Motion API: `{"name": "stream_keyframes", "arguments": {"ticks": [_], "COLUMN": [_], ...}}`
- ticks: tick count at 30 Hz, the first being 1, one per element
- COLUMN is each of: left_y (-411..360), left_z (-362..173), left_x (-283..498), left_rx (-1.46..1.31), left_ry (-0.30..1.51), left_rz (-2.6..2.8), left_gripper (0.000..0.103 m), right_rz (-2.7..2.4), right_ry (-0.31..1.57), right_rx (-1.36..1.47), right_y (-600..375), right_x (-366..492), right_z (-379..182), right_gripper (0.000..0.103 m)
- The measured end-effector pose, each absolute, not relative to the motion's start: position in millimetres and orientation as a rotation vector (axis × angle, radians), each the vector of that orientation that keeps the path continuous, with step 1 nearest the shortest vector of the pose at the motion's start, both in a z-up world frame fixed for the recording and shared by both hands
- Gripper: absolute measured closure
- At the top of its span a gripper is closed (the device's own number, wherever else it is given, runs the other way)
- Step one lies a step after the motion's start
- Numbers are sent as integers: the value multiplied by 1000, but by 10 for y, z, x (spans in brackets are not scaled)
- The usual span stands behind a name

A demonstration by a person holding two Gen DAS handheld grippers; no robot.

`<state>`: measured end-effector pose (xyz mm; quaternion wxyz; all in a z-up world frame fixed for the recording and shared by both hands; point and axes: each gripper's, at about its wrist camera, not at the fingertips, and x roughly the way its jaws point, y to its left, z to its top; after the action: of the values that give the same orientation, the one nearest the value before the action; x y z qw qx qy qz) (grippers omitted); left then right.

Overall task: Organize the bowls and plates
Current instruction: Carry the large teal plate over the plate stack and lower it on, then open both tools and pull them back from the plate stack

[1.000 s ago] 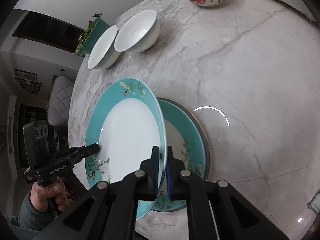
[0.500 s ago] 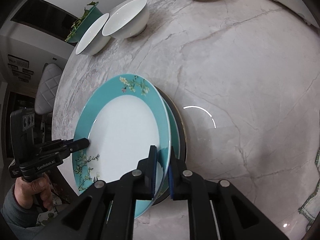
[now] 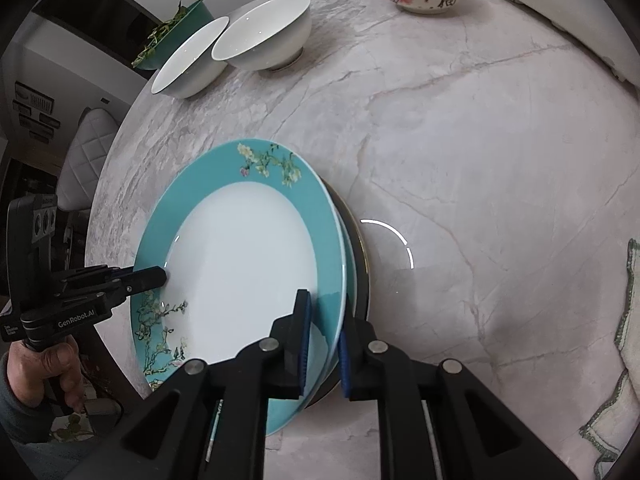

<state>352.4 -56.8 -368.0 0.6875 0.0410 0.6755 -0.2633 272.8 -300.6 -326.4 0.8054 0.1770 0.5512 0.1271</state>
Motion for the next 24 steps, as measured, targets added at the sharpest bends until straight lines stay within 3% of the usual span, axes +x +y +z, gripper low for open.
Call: {"name": "stream_keyframes", "arguments": {"ticks": [12, 22, 23, 24], "left_y": [-678, -791, -811, -817], "left_z": [-3691, -3688, -3689, -3702], "left_x": [3484, 3446, 3437, 3436], "left_rx": [208, 268, 277, 280], "left_ry": [1472, 1450, 1447, 1451], "left_rz": [-593, -590, -582, -576], "left_gripper": [84, 79, 73, 53], "right_rz": [160, 129, 131, 134], "right_ry": [1184, 1206, 1208, 1210], "right_rx": [112, 76, 79, 87], "right_y": [-2730, -2692, -2684, -2682], "right_x": [2712, 2758, 2760, 2762], "right_z": [-3185, -3224, -3231, -3242], "right_gripper": [81, 77, 75, 74]}}
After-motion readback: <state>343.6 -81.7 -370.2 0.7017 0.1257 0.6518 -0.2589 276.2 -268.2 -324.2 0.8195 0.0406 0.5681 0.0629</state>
